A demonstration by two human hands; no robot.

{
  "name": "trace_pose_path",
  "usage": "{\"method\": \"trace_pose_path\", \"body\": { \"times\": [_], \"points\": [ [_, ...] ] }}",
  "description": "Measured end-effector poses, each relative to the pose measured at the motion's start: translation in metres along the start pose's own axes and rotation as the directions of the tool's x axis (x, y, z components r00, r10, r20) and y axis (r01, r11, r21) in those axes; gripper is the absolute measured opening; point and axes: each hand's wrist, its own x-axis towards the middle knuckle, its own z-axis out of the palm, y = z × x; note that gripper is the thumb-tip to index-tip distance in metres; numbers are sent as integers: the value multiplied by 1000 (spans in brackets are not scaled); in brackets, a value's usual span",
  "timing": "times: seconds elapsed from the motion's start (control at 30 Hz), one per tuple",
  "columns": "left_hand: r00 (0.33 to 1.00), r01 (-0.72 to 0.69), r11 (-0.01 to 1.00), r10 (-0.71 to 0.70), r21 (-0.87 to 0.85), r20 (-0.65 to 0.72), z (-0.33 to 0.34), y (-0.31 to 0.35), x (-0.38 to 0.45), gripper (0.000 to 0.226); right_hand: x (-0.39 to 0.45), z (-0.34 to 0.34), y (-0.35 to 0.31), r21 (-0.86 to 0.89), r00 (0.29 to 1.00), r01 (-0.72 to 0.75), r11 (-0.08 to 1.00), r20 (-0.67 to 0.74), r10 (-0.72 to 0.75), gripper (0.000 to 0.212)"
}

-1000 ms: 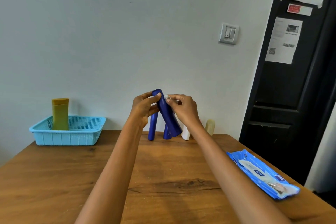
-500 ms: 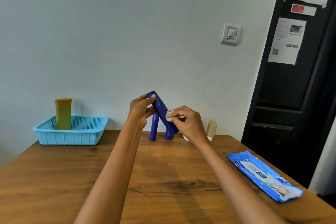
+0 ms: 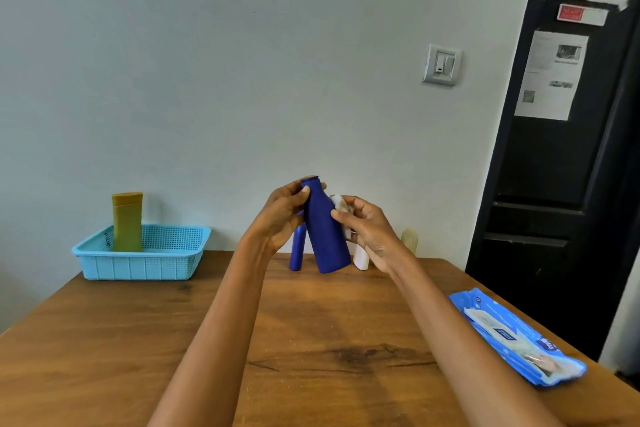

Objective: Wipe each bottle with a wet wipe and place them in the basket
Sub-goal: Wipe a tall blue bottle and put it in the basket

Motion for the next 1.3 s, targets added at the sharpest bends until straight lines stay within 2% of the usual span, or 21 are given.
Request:
{"method": "trace_pose_path", "body": {
  "times": [0.1, 0.17, 0.27, 0.43, 0.5, 0.6, 0.73, 0.8, 0.87, 0.93, 1.03, 1.17, 1.3],
  "points": [
    [996, -35, 988, 48, 153, -80, 5, -1, 2, 27, 0, 3, 3, 44, 996, 49, 998, -80, -45, 26],
    [987, -37, 981, 66, 191, -146, 9, 1, 4, 27, 0, 5, 6, 92, 988, 76, 993, -141, -62, 24],
    [986, -2, 968, 43, 250, -160, 13, 1, 5, 29, -1, 11, 15, 211, 982, 66, 975, -187, -27, 23],
    [982, 15, 975, 28, 223, -187, 17, -4, 4, 26, 0, 15, 14, 260, 978, 84, 962, -204, -30, 28],
    [968, 18, 978, 35, 210, -247, 18, -6, 5, 24, 4, 14, 9, 225, 974, 97, 970, -222, -46, 32],
    [930, 2, 938, 126, 348, -346, 23, -12, 8, 21, 8, 18, 8, 61, 950, 121, 991, -298, -97, 36],
    [934, -15, 879, 183, 477, -308, 35, -17, 8, 28, 4, 29, 7, -184, 863, 209, 960, -427, -270, 29],
    [953, -26, 896, 156, 443, -260, 35, -15, 7, 28, 0, 32, 7, -299, 820, 254, 920, -438, -369, 27],
    [971, -28, 916, 119, 400, -205, 33, -13, 5, 20, -4, 32, 9, -330, 814, 271, 904, -422, -398, 27],
    [981, -14, 930, 85, 368, -176, 31, -13, 4, 19, -4, 32, 10, -315, 835, 261, 913, -401, -377, 27],
    [989, 9, 951, 37, 310, -143, 27, -13, 1, 31, -2, 32, 3, -302, 864, 244, 921, -363, -348, 29],
    [998, 38, 992, -31, 117, -63, 19, -13, -1, 29, 14, 27, -10, -287, 916, 152, 946, -319, -244, 24],
    [997, 54, 998, -54, 10, -58, 18, -15, 0, 30, 30, 25, -12, -185, 910, 99, 978, -380, -164, 20]
  ]
}}
